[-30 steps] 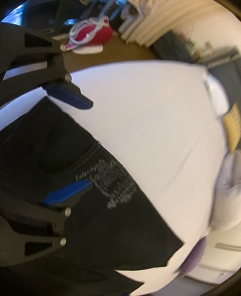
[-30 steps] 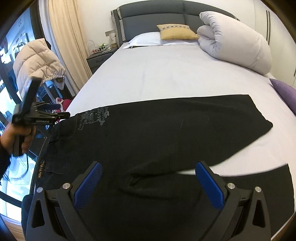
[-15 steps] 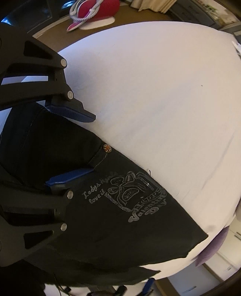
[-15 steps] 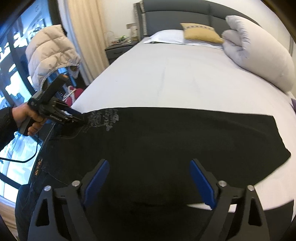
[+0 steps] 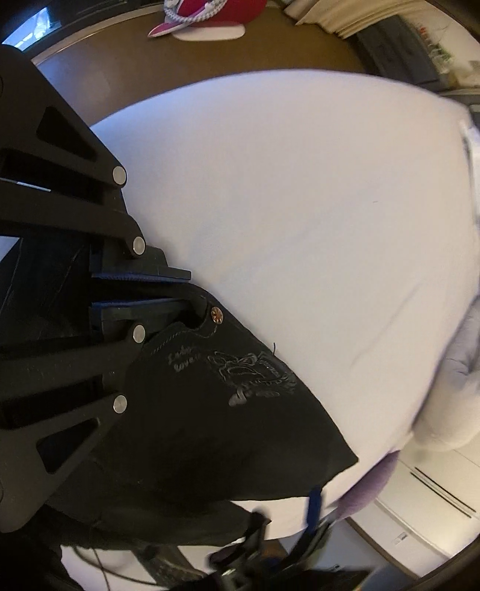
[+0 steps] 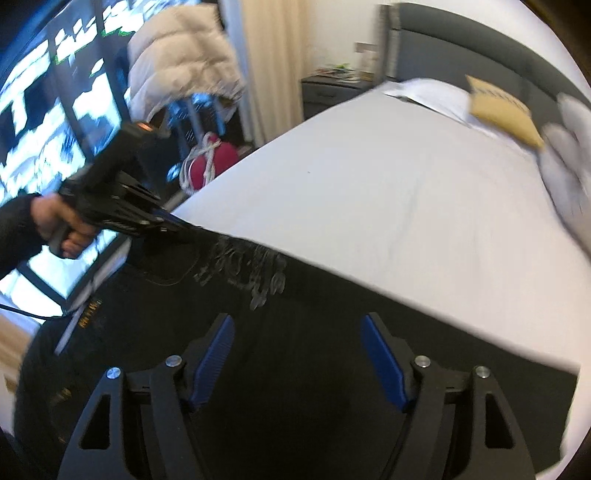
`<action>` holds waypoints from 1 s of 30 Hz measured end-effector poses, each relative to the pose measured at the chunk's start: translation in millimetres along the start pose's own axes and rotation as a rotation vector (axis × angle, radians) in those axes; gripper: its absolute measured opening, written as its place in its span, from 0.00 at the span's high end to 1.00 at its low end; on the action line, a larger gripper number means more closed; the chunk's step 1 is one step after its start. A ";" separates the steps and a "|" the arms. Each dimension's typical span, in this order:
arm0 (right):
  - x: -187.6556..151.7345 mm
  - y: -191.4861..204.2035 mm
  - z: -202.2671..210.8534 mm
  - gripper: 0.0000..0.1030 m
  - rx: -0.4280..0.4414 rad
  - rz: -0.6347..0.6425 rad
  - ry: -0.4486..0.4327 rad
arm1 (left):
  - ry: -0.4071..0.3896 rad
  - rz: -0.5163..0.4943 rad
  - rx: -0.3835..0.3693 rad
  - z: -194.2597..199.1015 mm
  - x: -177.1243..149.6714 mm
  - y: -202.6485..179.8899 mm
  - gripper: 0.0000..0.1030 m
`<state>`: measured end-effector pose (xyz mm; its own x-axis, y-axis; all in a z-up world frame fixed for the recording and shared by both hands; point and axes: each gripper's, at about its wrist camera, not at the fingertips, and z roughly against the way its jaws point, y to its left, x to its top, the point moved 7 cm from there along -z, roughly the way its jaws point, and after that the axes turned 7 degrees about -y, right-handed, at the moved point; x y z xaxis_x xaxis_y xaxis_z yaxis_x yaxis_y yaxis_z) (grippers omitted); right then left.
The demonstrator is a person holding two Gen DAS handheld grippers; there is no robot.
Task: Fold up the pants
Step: 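Move the left tool to the jeans waistband while the right tool reaches the waistband too, then grasp the waistband with the left gripper while the right gripper grasps the waistband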
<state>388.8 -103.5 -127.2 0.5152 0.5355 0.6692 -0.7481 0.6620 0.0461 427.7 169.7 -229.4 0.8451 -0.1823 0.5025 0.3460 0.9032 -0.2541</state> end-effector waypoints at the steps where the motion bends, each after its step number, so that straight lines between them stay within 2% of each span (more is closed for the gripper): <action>1: 5.3 -0.8 -6.2 0.37 0.017 0.023 0.017 | -0.020 -0.021 0.018 4.6 -0.7 -7.3 0.95; 5: 26.1 -0.8 -38.4 0.42 0.051 0.157 0.099 | -0.075 -0.099 0.072 19.5 -3.2 -31.8 0.95; 8: 32.3 1.0 -56.3 0.43 0.091 0.226 0.154 | -0.104 -0.121 0.091 20.3 -6.6 -52.5 0.95; 11: 31.9 6.3 -69.7 0.44 0.107 0.305 0.203 | -0.115 -0.137 0.101 29.9 -14.5 -57.7 0.95; 14: 29.8 9.6 -85.3 0.50 0.105 0.376 0.272 | -0.122 -0.143 0.102 35.1 -20.8 -57.7 0.95; 16: 29.7 11.0 -91.0 0.75 0.115 0.389 0.299 | -0.123 -0.144 0.100 37.7 -23.5 -58.6 0.95; 18: 28.4 12.0 -95.3 0.84 0.111 0.399 0.323 | -0.124 -0.142 0.096 38.3 -27.8 -55.3 0.95; 19: 27.3 12.7 -96.2 0.88 0.111 0.398 0.329 | -0.124 -0.142 0.097 38.6 -27.0 -53.6 0.95; 22: 24.9 14.1 -93.9 0.91 0.118 0.365 0.335 | -0.129 -0.133 0.095 39.6 -29.5 -53.4 0.95; 27: 28.7 12.7 -76.4 0.92 0.132 0.193 0.268 | -0.146 -0.115 0.091 48.6 -31.4 -56.4 0.95; 30: 30.4 27.2 -73.9 0.92 0.167 0.108 0.228 | -0.154 -0.108 0.088 58.6 -37.0 -64.5 0.95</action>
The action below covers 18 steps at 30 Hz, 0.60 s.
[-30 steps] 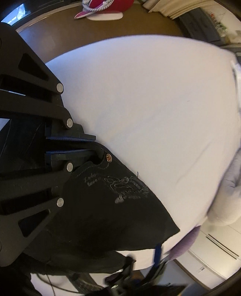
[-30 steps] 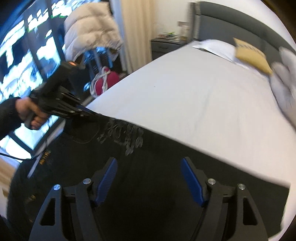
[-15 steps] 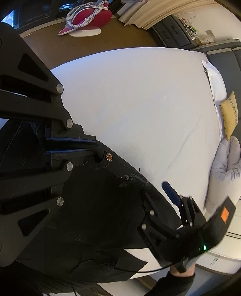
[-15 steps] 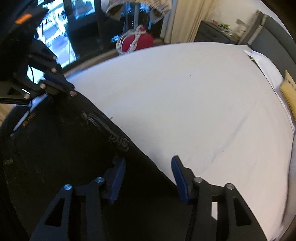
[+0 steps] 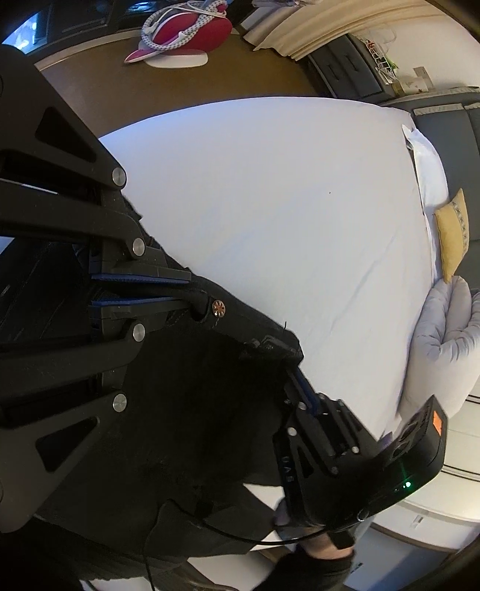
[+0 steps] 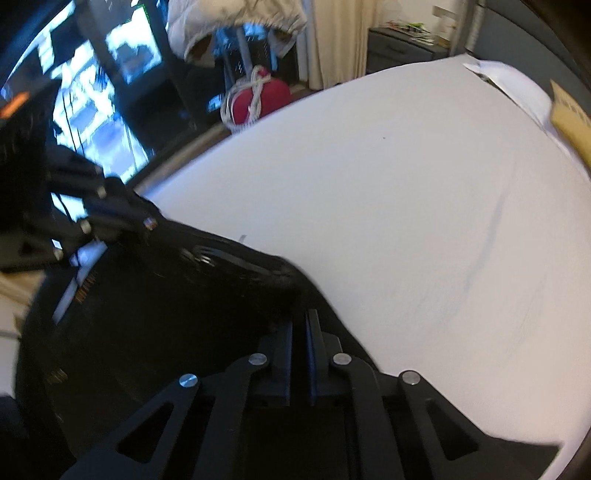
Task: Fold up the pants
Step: 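Grasp the waistband with the left gripper while the right gripper grasps the waistband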
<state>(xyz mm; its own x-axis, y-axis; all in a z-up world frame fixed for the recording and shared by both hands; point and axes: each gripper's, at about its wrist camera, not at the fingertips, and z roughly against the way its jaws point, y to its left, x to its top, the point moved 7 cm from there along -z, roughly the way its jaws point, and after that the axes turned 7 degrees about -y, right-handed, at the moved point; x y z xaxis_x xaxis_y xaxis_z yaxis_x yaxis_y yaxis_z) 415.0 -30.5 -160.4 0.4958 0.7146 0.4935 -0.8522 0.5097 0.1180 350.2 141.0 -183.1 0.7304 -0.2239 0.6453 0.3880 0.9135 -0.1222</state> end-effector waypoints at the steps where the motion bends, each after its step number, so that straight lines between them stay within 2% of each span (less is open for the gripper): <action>1: -1.1 7.9 -1.3 0.92 0.018 -0.019 -0.013 | -0.002 0.002 0.001 4.3 -2.2 -3.0 0.95; 3: -7.6 24.4 -0.5 0.92 0.056 -0.046 -0.034 | -0.004 0.011 0.003 13.1 -8.0 -8.9 0.95; 9: -37.3 65.0 7.0 0.92 0.086 -0.054 -0.057 | 0.002 -0.003 0.011 41.7 -32.6 -34.1 0.95; 14: -72.8 108.6 25.4 0.93 0.045 0.091 -0.023 | 0.011 -0.081 0.010 65.8 -61.6 -72.3 0.95; 18: -118.1 140.9 54.1 0.93 -0.014 0.249 0.038 | 0.048 -0.162 -0.007 77.0 -93.2 -107.3 0.95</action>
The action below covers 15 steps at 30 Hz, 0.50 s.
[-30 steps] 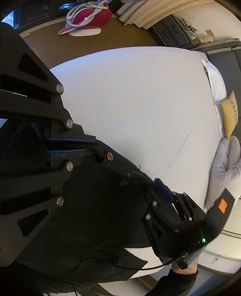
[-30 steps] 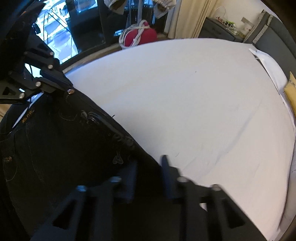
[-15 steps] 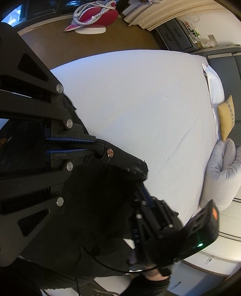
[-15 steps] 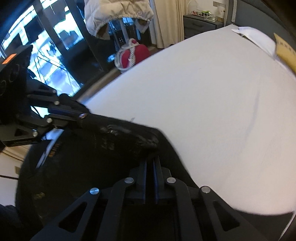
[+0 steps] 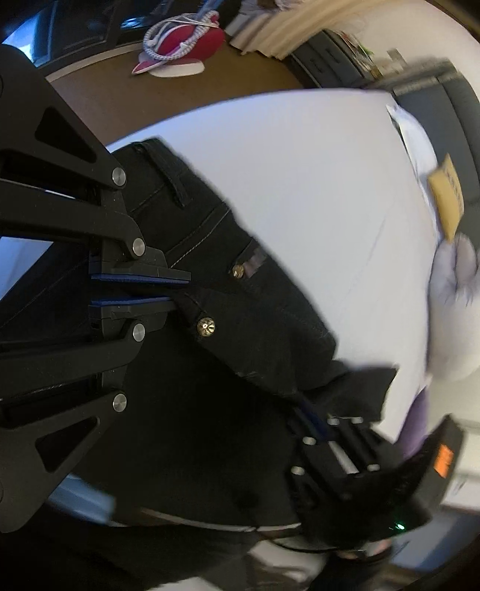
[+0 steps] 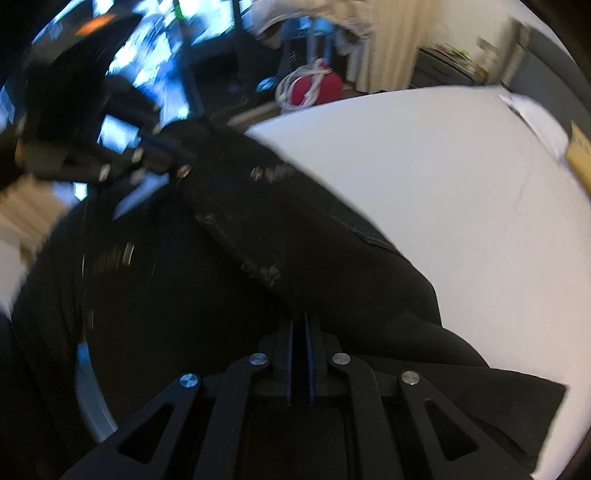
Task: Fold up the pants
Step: 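Grasp the waistband with the left gripper while the right gripper grasps the waistband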
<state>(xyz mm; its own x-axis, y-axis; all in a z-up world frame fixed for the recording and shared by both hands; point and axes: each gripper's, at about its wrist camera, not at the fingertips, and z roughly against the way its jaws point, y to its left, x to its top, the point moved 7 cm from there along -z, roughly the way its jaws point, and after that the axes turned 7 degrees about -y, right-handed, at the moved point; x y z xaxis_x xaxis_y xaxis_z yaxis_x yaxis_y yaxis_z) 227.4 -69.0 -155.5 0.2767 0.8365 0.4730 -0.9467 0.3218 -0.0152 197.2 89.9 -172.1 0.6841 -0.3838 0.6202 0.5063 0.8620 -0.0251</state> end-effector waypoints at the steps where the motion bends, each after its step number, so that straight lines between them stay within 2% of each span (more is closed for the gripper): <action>1: -9.0 12.9 6.7 0.93 -0.009 0.035 0.014 | 0.008 -0.030 -0.007 1.8 -6.3 -13.5 0.95; 7: -58.1 67.7 26.8 0.93 -0.140 0.287 0.109 | 0.066 -0.214 -0.026 8.5 -41.3 -91.0 0.95; 12: -84.6 110.1 24.9 0.93 -0.236 0.437 0.142 | 0.099 -0.249 -0.033 10.1 -59.4 -109.1 0.95; 15: -95.1 122.1 21.4 0.93 -0.251 0.460 0.148 | 0.110 -0.255 -0.034 15.7 -71.3 -113.0 0.95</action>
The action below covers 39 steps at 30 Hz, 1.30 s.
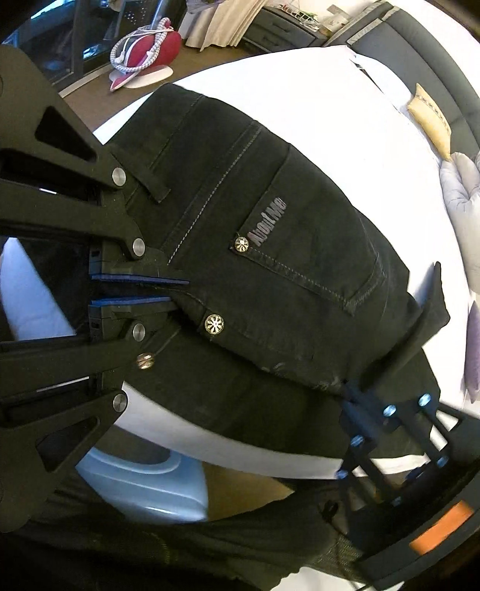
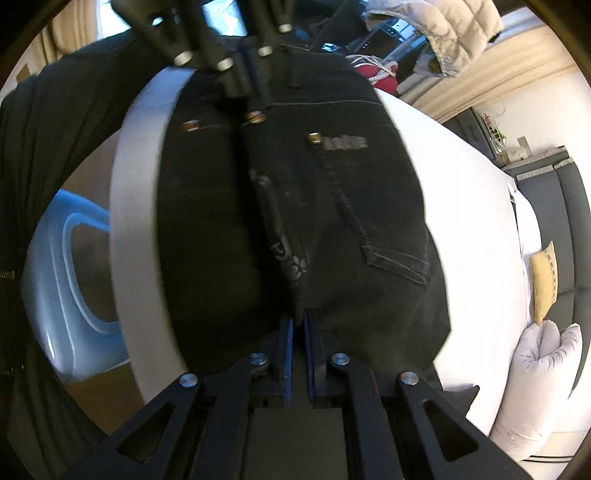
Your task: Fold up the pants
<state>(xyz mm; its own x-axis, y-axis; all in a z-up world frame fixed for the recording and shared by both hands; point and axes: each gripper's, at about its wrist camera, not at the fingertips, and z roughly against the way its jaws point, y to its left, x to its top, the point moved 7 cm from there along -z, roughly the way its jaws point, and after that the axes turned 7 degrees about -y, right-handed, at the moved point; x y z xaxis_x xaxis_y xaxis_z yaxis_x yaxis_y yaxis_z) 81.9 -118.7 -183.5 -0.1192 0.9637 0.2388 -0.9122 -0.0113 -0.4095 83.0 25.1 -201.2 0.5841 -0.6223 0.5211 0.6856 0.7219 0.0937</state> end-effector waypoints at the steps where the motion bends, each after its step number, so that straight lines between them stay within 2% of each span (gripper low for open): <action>1: 8.0 2.6 -4.8 0.93 -0.006 0.001 0.001 | 0.004 -0.004 -0.002 2.2 -3.5 -2.7 0.95; 5: 13.4 17.1 -3.8 0.93 -0.036 0.006 0.005 | 0.015 -0.048 -0.001 7.4 -12.9 -14.9 0.95; 6: 0.1 18.5 2.7 0.93 -0.040 0.010 0.005 | 0.016 -0.055 -0.002 8.4 -15.8 -19.7 0.95; 7: 2.4 22.3 4.0 0.93 -0.044 0.012 0.006 | 0.017 -0.057 -0.003 9.4 -18.2 -21.8 0.95; 12: 4.7 38.4 5.9 0.93 -0.074 0.025 0.015 | 0.017 -0.048 0.001 11.0 -27.1 -26.1 0.95; 18: 8.7 34.5 4.5 0.93 -0.104 0.013 0.024 | 0.019 -0.050 0.004 15.3 -36.1 -29.0 0.95; 24: 11.2 49.0 5.3 0.93 -0.118 0.021 0.034 | 0.015 -0.036 0.013 13.4 -40.8 -26.1 0.95; 30: 10.8 52.3 -10.4 0.92 -0.112 -0.031 0.053 | 0.001 0.058 0.005 15.5 -43.1 -15.6 0.89; 33: 11.3 51.0 -9.3 0.91 -0.117 -0.064 0.044 | 0.022 0.070 -0.001 32.5 -47.7 -14.1 0.82; 36: 11.9 50.2 -10.8 0.90 -0.122 -0.082 0.042 | 0.037 0.105 -0.010 53.9 -55.1 -7.0 0.82; 39: 14.0 51.0 -13.1 0.89 -0.136 -0.088 0.044 | -0.022 0.195 -0.002 78.4 -43.8 7.2 0.82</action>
<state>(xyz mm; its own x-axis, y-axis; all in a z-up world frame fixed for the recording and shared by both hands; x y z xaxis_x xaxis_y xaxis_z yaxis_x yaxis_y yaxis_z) 38.9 -102.3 -212.6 -0.0213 0.9703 0.2409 -0.8565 0.1066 -0.5051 28.4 81.2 -156.8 0.6964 -0.4634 0.5479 0.5610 0.8277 -0.0130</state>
